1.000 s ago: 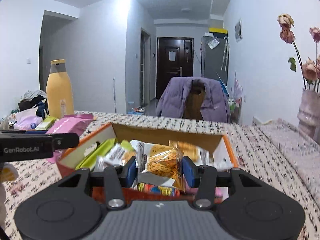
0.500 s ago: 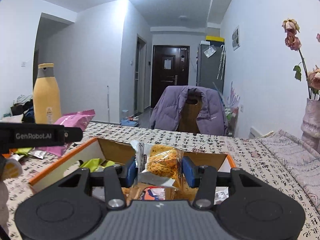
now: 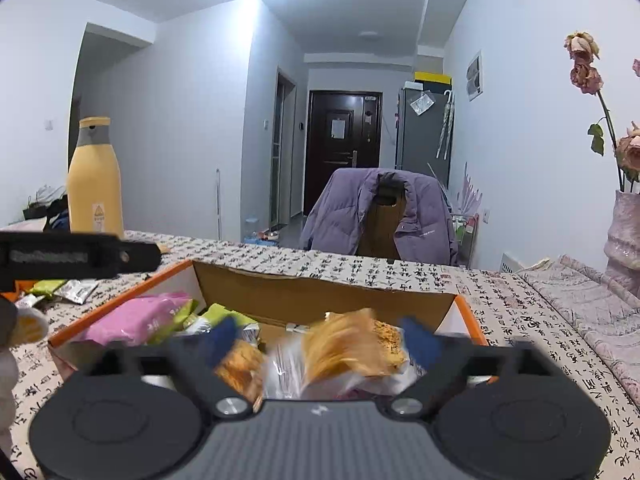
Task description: Organize snacks
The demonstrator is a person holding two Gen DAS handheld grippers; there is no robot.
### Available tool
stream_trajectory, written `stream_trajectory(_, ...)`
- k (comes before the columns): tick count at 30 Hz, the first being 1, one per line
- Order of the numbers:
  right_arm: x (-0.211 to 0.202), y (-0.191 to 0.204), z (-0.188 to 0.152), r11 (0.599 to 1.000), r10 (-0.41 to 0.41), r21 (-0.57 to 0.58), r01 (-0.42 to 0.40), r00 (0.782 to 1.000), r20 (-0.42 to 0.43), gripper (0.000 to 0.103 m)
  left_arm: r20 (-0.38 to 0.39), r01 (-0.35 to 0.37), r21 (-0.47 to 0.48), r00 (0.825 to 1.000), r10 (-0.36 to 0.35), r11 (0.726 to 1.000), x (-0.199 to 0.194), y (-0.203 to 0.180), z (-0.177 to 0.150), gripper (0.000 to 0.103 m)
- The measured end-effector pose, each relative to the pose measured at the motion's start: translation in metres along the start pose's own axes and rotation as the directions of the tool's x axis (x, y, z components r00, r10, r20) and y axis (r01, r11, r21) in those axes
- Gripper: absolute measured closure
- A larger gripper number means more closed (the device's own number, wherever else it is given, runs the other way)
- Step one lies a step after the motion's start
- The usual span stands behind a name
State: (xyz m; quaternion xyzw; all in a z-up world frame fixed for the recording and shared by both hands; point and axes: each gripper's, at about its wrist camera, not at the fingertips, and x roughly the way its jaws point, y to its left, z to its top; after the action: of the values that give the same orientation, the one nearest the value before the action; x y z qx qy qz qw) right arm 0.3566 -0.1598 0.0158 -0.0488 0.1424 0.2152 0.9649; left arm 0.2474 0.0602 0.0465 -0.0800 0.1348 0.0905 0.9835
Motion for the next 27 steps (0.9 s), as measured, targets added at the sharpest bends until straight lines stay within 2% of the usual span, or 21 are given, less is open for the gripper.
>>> stream_trajectory(2, -0.002, -0.002, -0.001, 1.000, 0.006, 0.012, -0.006, 1.000, 0.006, 0.000, 0.019, 0.001, 0.005, 1.000, -0.001, 1.000, -0.003, -0.002, -0.001, 0.000)
stream_trajectory(8, 0.004, -0.005, -0.002, 1.000, 0.001, 0.029, 0.000, 1.000, -0.020, 0.000, 0.009, -0.009, 0.014, 1.000, 0.009, 1.000, 0.000, -0.006, 0.000, 0.000)
stream_trajectory(13, -0.005, -0.005, 0.006, 0.999, -0.010, 0.034, 0.009, 1.000, 0.017, 0.000, 0.032, -0.013, -0.003, 0.999, 0.013, 1.000, -0.007, -0.008, 0.007, 0.000)
stream_trajectory(20, -0.035, -0.008, 0.018, 0.998, -0.013, 0.054, 0.010, 0.999, 0.052, 0.000, 0.081, 0.010, 0.018, 0.997, -0.012, 1.000, -0.042, -0.015, 0.020, 0.000)
stream_trajectory(27, -0.071, -0.006, 0.010, 0.999, -0.017, 0.047, 0.015, 0.999, 0.038, 0.000, 0.049, 0.026, 0.017, 0.998, -0.027, 1.000, -0.074, -0.015, 0.016, 0.000)
